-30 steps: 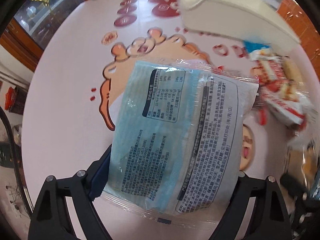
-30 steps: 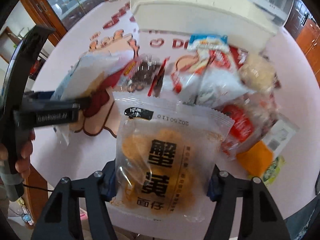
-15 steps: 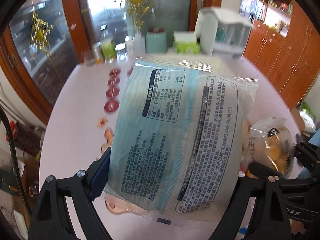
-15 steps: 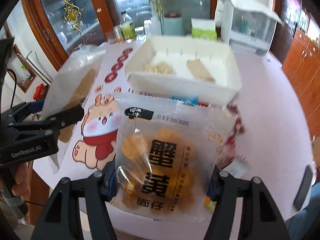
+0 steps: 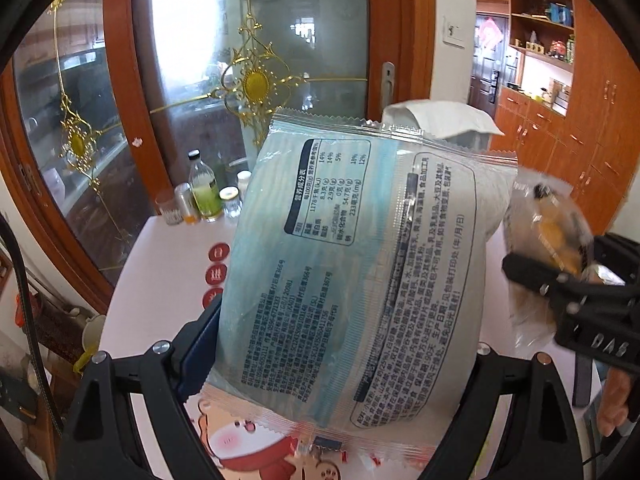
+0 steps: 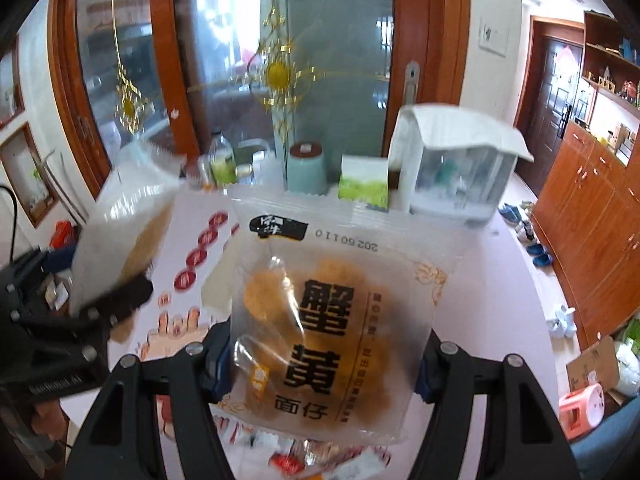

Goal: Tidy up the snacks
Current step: 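Lift both packs over the white tray and release them inside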

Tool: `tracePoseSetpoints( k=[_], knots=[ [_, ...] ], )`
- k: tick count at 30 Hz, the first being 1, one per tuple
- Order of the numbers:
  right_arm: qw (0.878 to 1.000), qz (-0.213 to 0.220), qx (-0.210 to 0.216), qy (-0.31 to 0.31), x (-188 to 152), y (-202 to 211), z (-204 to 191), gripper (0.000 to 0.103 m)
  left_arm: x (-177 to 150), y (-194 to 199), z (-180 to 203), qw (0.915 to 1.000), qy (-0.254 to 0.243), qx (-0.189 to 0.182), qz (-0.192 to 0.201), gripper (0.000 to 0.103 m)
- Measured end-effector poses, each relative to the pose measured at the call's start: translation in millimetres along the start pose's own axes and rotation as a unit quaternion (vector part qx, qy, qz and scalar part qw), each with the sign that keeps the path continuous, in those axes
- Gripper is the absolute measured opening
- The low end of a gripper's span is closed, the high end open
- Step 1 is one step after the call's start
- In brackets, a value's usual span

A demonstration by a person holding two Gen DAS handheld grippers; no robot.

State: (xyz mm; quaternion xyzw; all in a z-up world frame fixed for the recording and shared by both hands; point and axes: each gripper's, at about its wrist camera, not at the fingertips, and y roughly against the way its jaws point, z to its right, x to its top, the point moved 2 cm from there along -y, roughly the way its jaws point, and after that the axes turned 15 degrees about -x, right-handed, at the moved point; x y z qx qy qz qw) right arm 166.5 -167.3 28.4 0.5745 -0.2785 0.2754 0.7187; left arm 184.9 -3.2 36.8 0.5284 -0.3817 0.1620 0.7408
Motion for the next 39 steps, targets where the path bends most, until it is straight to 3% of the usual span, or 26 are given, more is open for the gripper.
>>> tracePoseSetpoints(
  k=[5, 13, 26, 29, 32, 35, 39],
  knots=[
    [1.0, 0.005, 0.0, -0.008, 39.3, -22.0, 14.6, 0.067, 39.9, -26.5, -10.6, 0.9996, 0.02, 0.021, 0.004, 0.089],
    [1.0, -0.026, 0.016, -0.007, 80.7, -74.8, 14.8, 0.068, 69.8, -78.8, -39.4, 0.9974, 0.051, 0.046, -0.022, 0.089],
    [0.992, -0.116, 0.058, -0.009, 74.5, -155.6, -5.2, 0.07, 64.7, -156.5, -64.3, 0.9927, 0.08, 0.043, -0.079, 0.091],
    [0.989, -0.134, 0.064, -0.02, 71.9, -173.1, -8.5, 0.079, 62.0, -170.0, -69.2, 0.9906, 0.096, 0.022, -0.095, 0.093],
    [0.985, -0.145, 0.076, -0.05, 69.4, -186.2, -5.6, 0.082, 60.6, -177.6, -78.8, 0.9889, 0.116, 0.004, -0.093, 0.103],
    [0.979, -0.159, 0.081, -0.098, 66.8, -197.8, 2.5, 0.084, 62.1, -178.2, -84.3, 0.9892, 0.119, 0.005, -0.084, 0.103],
    [0.979, -0.155, 0.079, -0.11, 67.0, -201.7, 5.4, 0.093, 61.2, -175.8, -86.1, 0.9899, 0.115, 0.006, -0.083, 0.103]
  ],
)
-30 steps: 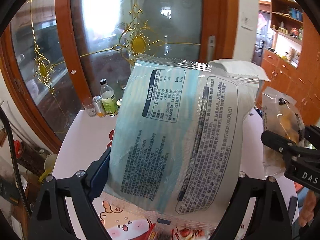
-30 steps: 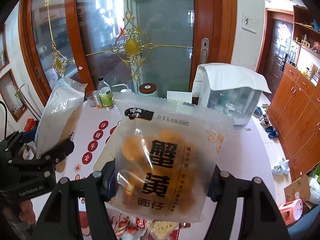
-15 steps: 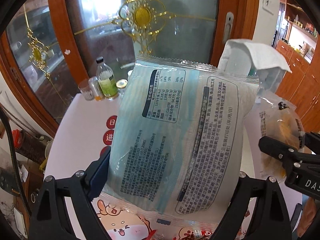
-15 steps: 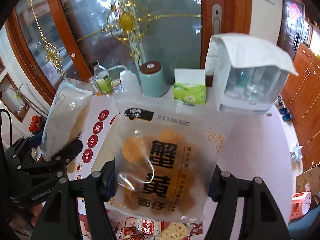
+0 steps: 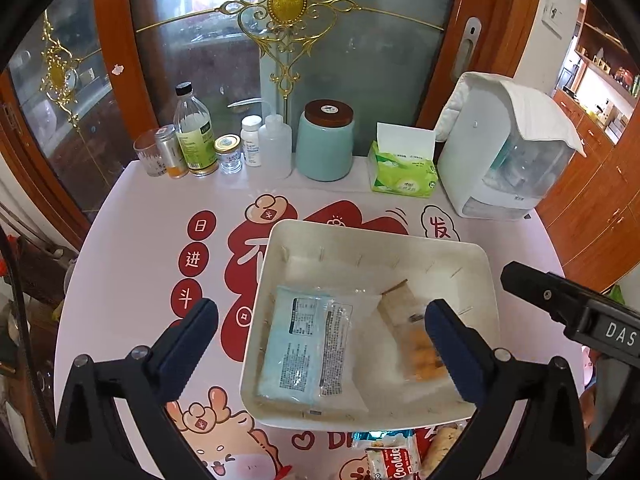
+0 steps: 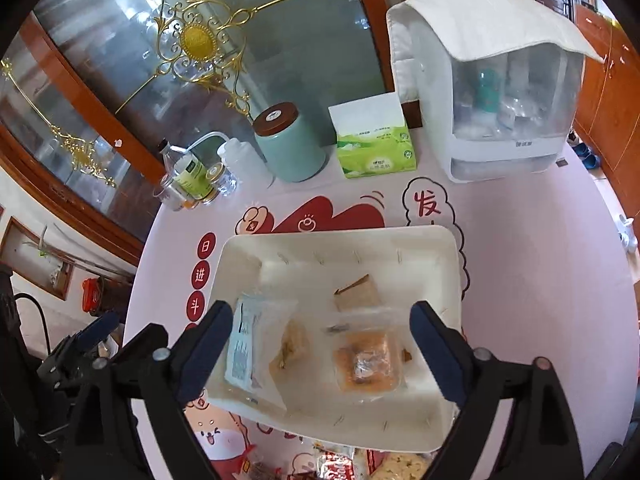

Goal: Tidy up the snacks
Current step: 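Lift both packs over the white tray and release them inside, then move both grippers back toward the remaining snack pile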

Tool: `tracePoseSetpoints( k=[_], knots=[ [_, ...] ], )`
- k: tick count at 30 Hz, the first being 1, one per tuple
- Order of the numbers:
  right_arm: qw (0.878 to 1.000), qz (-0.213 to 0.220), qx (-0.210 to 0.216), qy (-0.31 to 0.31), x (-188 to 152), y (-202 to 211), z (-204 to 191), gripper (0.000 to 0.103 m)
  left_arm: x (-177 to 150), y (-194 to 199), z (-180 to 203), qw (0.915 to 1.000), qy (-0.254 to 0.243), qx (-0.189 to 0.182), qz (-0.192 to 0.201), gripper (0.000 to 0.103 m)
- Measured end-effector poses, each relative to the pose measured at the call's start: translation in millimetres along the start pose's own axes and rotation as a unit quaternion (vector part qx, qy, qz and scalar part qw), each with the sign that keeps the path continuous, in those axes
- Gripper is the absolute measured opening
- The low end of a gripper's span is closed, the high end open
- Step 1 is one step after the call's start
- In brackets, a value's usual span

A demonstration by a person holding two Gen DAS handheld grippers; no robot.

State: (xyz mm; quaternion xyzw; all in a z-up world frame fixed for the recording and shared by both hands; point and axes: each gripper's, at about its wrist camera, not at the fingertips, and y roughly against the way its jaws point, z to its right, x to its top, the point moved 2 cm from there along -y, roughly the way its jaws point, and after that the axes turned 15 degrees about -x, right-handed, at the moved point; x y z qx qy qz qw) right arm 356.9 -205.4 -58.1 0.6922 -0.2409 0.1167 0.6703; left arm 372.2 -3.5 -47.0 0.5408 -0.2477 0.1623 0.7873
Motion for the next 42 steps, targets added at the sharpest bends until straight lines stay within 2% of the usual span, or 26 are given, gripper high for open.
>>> tracePoseSetpoints(
  k=[3, 18, 23, 33, 38, 42],
  knots=[
    [1.0, 0.017, -0.018, 0.012, 0.3, 3.5, -2.0, 0.093, -0.5, 2.1, 0.8, 1.0, -0.003, -0.001, 0.0, 0.103],
    [0.997, 0.046, -0.051, 0.024, -10.0, 34.4, -6.9, 0.093, -9.3, 34.4, 12.1, 0.9996, -0.014, -0.018, 0.017, 0.103],
    [0.997, 0.059, -0.05, 0.023, -18.8, 53.1, -11.1, 0.093, -16.1, 51.2, 17.4, 0.9991, -0.028, -0.019, 0.024, 0.103],
    [0.994, 0.095, -0.054, 0.031, -50.6, 97.9, -20.7, 0.093, -39.9, 86.4, 22.9, 0.9981, -0.05, -0.024, 0.027, 0.103],
    [0.994, 0.084, -0.05, 0.039, -69.8, 112.5, -26.1, 0.093, -58.6, 106.3, 28.4, 0.9968, -0.073, -0.024, 0.023, 0.103],
    [0.993, 0.086, -0.066, 0.048, -89.4, 125.3, -29.3, 0.093, -76.6, 122.2, 30.9, 0.9957, -0.086, -0.028, 0.021, 0.103]
  ],
)
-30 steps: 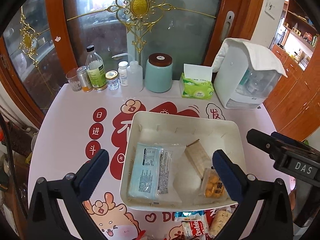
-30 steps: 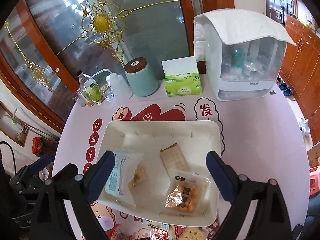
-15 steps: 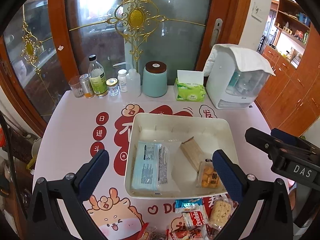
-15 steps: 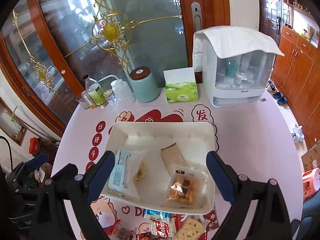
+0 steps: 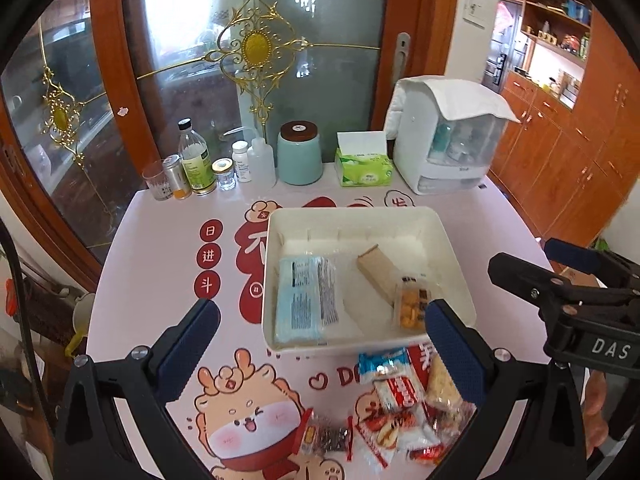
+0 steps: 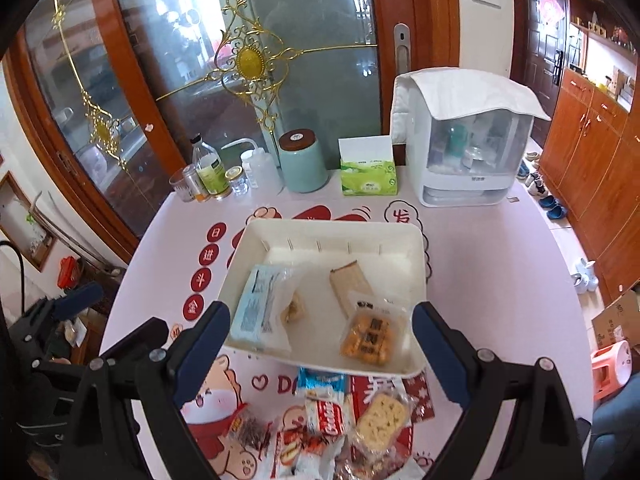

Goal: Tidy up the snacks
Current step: 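Move both grippers back toward the remaining snack pile, then grasp the dark seaweed pack with the left gripper while the right grasps the red-white bag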

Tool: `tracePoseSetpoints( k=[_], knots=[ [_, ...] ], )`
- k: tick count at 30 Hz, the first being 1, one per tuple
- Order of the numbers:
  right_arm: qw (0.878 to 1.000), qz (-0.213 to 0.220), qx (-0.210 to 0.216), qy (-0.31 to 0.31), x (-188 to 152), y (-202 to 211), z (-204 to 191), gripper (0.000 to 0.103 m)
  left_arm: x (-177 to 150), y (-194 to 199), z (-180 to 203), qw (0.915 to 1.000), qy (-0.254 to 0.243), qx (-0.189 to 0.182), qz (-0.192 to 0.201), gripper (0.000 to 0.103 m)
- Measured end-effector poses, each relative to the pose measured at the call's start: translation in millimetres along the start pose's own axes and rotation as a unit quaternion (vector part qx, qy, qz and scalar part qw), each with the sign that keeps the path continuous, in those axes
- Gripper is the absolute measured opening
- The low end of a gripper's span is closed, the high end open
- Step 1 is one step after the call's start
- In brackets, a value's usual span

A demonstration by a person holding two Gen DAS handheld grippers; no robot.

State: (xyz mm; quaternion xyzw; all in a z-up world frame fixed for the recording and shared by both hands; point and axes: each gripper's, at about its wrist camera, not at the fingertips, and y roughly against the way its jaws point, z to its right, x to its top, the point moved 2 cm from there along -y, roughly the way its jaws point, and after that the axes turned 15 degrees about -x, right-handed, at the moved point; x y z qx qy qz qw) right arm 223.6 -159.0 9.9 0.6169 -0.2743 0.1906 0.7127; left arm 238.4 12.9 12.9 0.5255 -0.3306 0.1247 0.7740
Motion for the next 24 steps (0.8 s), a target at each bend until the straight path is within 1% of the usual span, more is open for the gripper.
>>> tracePoseSetpoints(
  k=[5, 9, 13, 16, 18, 21, 24],
  knots=[
    [1.0, 0.001, -0.004, -0.001, -24.1, 18.5, 2.0, 0.093, -21.7, 21.2, 5.7, 0.9998, -0.017, 0.001, 0.011, 0.103],
    [1.0, 0.015, -0.023, 0.008, -48.0, 34.2, 2.4, 0.093, -39.1, 35.0, 3.1, 0.9997, -0.012, 0.003, 0.019, 0.103],
    [0.999, 0.03, -0.039, 0.017, -72.2, 44.5, 1.2, 0.093, -55.0, 38.6, -5.4, 0.9998, 0.002, -0.009, 0.015, 0.103],
    [0.997, 0.041, -0.047, 0.034, -91.0, 46.6, -2.2, 0.093, -70.9, 34.7, -10.2, 0.9998, 0.004, -0.018, 0.005, 0.103],
    [0.998, 0.036, -0.043, 0.041, -102.2, 43.3, -4.0, 0.093, -84.4, 30.1, -11.3, 0.9998, -0.004, -0.017, -0.002, 0.103],
    [0.998, 0.017, -0.034, 0.052, -122.2, 32.4, -9.4, 0.093, -106.0, 18.7, -11.4, 0.9995, -0.019, -0.02, -0.012, 0.103],
    [0.998, -0.008, -0.018, 0.06, -138.2, 15.3, -14.5, 0.093, -128.4, 1.6, -15.7, 0.9989, -0.025, -0.025, -0.03, 0.103]
  ],
)
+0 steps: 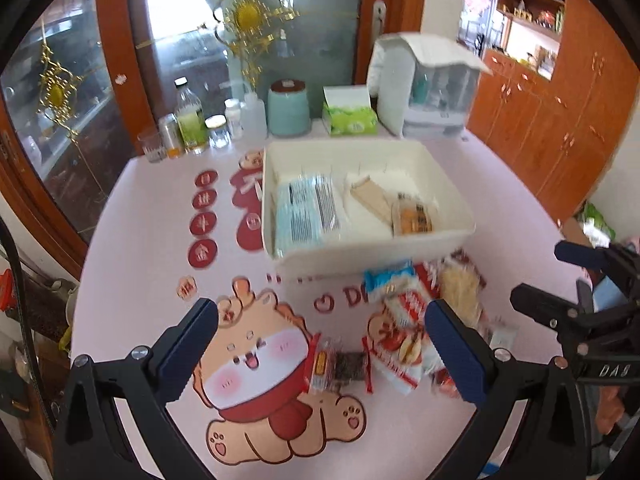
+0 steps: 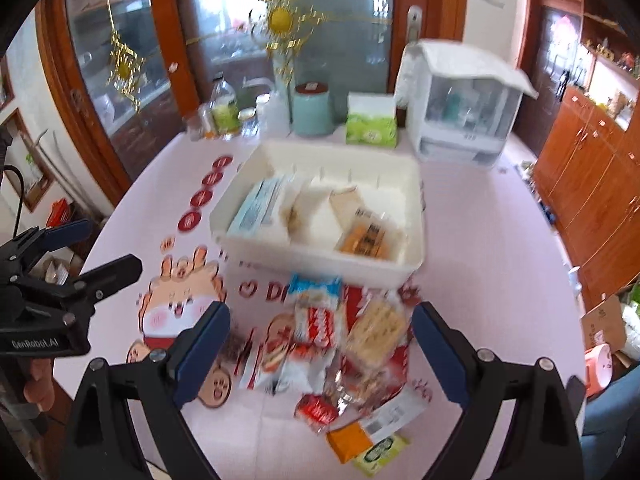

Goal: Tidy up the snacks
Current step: 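Grasp the dark seaweed pack with the left gripper while the right grasps the red-white bag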

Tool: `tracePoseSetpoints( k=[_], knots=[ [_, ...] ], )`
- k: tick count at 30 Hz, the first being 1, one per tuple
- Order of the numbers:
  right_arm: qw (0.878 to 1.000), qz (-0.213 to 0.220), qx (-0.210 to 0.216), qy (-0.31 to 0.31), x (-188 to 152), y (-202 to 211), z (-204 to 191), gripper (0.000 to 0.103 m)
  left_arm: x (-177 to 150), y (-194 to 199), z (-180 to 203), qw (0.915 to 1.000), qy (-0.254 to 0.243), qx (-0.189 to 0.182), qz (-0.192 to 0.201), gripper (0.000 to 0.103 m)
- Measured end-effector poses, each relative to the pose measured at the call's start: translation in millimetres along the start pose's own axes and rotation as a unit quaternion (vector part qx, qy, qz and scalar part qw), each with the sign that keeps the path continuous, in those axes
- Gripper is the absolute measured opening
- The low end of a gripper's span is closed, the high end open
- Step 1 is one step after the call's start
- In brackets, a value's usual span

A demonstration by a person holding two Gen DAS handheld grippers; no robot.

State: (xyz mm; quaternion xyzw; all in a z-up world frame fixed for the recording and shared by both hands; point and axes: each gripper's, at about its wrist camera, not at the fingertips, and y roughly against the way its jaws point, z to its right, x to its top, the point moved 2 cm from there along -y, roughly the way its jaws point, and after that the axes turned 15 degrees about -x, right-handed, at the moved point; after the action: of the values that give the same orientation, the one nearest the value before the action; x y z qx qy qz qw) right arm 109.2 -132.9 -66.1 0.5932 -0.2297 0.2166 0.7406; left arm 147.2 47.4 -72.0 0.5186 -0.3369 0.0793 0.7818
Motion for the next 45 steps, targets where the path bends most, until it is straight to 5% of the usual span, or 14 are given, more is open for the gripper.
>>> tracePoseSetpoints(
  k=[11, 25, 29, 35, 40, 45],
  knots=[
    [0.993, -0.109, 0.037, 0.022, -48.0, -82.6, -33.8, 0.093, -73.6, -81.8, -16.6, 0.9932, -0.07, -0.026, -0.089, 0.103],
    [0.976, -0.203, 0.042, 0.071, -84.7, -157.3, -72.9, 0.091, -97.4, -140.0, -24.4, 0.9652, -0.193, -0.033, -0.174, 0.103],
    [0.969, -0.222, 0.046, 0.101, -93.9, -166.4, -76.7, 0.056, -96.2, -154.7, -12.6, 0.954, -0.232, -0.034, -0.187, 0.103],
    [0.966, -0.231, 0.079, 0.085, -99.4, -169.8, -65.2, 0.048, -89.6, -180.1, -3.3, 0.9407, -0.27, -0.029, -0.203, 0.102],
    [0.965, -0.233, 0.097, 0.077, -99.3, -172.3, -53.1, 0.047, -84.0, -197.2, -1.4, 0.9329, -0.274, -0.05, -0.228, 0.086],
    [0.964, -0.233, 0.106, 0.075, -100.3, -173.1, -52.7, 0.046, -73.5, -204.2, -4.2, 0.9377, -0.235, -0.094, -0.238, 0.061]
  ],
)
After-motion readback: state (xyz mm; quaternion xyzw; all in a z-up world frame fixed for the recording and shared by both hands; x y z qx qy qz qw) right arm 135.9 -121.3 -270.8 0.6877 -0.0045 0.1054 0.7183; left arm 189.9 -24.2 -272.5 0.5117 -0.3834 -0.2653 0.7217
